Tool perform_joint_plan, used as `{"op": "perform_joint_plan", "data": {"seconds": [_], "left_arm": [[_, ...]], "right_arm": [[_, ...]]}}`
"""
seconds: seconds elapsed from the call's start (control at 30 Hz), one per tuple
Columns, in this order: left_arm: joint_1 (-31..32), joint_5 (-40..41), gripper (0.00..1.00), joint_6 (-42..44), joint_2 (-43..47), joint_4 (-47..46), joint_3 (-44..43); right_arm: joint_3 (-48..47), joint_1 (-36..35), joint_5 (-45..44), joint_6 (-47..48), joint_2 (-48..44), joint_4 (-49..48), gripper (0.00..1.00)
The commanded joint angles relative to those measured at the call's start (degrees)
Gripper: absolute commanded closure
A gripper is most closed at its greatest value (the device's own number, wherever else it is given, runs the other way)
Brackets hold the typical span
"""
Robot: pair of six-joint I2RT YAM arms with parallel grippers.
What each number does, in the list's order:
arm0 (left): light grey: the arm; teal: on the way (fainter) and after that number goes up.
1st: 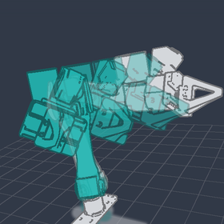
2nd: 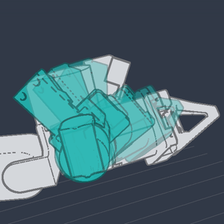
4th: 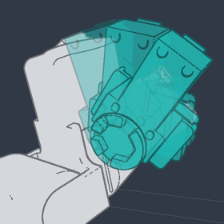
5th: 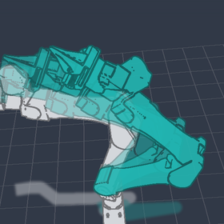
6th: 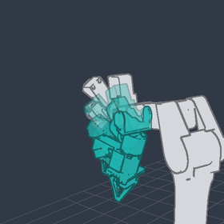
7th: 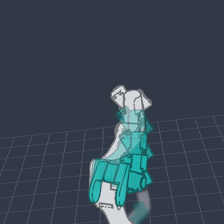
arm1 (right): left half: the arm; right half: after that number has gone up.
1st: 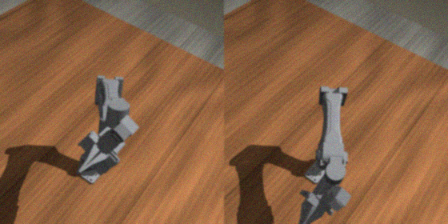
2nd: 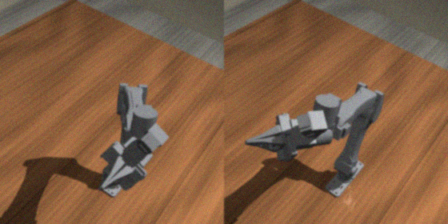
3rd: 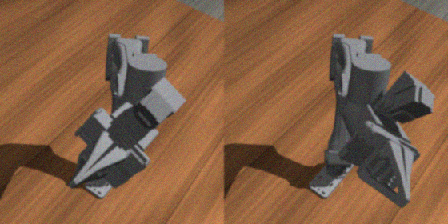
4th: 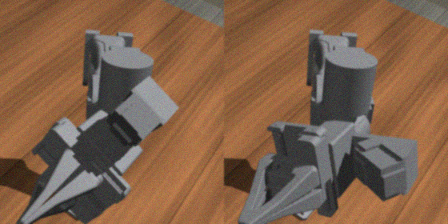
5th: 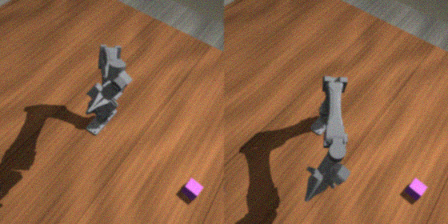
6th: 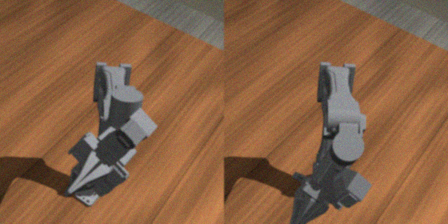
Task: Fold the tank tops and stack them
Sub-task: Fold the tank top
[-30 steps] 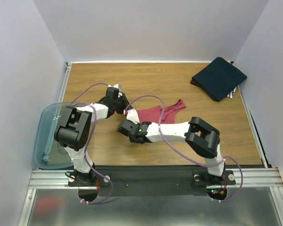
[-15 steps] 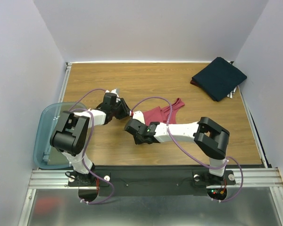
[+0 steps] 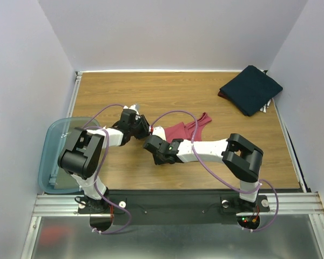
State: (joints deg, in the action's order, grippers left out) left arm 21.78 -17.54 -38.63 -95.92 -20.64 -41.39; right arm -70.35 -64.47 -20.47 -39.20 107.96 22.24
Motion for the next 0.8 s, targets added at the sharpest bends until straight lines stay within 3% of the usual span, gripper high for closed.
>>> {"op": "perform_joint_plan", "data": {"seconds": [0.0,0.27,0.4,0.47,0.5,0.57,0.77], "left_arm": [[0.4,3.0,0.56,-1.1,0.6,0.2,1.2],[1.1,5.6,0.55,-2.4,0.0,1.7,0.4],[1.9,5.9,0.69,-2.8,-1.5,1.3,-0.6],[2.0,5.9,0.8,-3.1,-1.7,1.1,-1.1],[2.0,6.3,0.91,-3.3,-1.3,1.4,-1.4],[2.0,8.4,1.0,-3.5,-0.4,2.5,-2.5],[-2.3,12.6,1.0,-2.5,6.7,8.4,-4.1]], "right_arm": [[0.9,0.5,0.4,0.2,-2.2,-1.3,0.98],[1.0,0.7,0.3,0.2,-2.8,-1.3,0.98],[0.1,0.7,0.9,0.2,-2.6,-1.3,0.98],[-0.8,0.7,1.5,0.4,-2.3,-1.3,0.99],[-1.9,0.7,2.3,0.4,-1.7,-1.4,1.0],[-3.4,0.7,3.5,0.5,-1.0,-1.5,1.0],[-11.4,0.3,10.7,0.1,2.9,-2.5,1.0]]}}
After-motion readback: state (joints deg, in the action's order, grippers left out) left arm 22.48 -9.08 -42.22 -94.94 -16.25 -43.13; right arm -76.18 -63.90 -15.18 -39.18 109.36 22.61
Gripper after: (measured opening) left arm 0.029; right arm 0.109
